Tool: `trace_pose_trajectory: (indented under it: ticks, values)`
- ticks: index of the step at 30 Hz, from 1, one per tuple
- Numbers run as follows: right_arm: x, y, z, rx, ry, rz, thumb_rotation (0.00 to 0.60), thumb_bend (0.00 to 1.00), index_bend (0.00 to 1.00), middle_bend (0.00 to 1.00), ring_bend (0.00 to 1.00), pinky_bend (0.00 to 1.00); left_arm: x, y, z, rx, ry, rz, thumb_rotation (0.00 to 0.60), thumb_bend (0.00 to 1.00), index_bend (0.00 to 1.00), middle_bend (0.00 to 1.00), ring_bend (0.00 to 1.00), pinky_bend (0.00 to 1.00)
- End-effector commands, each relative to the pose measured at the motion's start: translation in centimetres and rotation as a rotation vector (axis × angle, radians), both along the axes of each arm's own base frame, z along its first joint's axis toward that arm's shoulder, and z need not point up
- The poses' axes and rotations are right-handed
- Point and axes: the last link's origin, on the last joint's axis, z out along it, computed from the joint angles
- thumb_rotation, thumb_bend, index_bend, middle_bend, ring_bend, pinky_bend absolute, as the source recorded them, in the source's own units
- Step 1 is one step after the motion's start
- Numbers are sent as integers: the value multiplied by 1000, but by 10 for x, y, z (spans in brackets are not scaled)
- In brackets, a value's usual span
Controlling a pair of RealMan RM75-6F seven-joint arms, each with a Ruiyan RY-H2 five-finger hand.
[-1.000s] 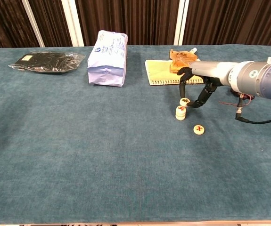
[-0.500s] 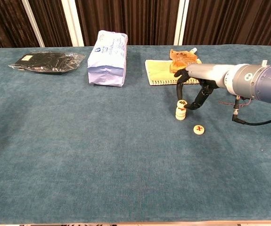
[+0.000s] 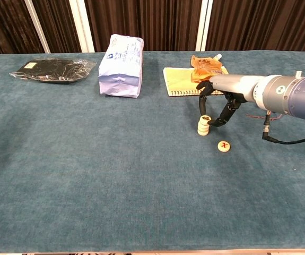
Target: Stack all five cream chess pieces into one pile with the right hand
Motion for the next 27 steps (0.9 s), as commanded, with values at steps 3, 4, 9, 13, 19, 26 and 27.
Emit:
trace_pose_trajectory:
  ticks: [3, 4, 9, 13, 19, 26, 27]
  values:
    - [0, 0, 0, 0, -3, 0, 600, 406, 550, 0, 0, 0, 0, 0, 0, 1, -1, 2, 600, 624, 140, 0, 0, 0]
    - [0, 0, 0, 0, -3, 0, 600, 406, 550, 0, 0, 0, 0, 0, 0, 0, -1, 2, 600, 624, 140, 0, 0, 0]
    - [0, 1, -2, 3, -2, 0, 600, 407, 525, 0, 0, 0, 0, 0, 0, -1, 0, 0, 600, 624, 140, 0, 0, 0]
    - [1, 1, -4, 6, -1, 0, 600, 406, 514, 0, 0, 0, 0, 0, 0, 0, -1, 3, 600, 624, 140, 0, 0, 0]
    - [1, 0, -5, 4, -2, -3, 600, 407, 487, 0, 0, 0, 0, 0, 0, -1, 0, 1, 600, 624, 140, 0, 0, 0]
    - [1, 0, -5, 5, -1, -4, 600, 406, 441, 0, 0, 0, 0, 0, 0, -1, 1, 1, 600, 624, 140, 0, 0, 0]
    - [1, 0, -5, 4, -1, -4, 600, 406, 438, 0, 0, 0, 0, 0, 0, -2, 2, 2, 600, 624, 140, 0, 0, 0]
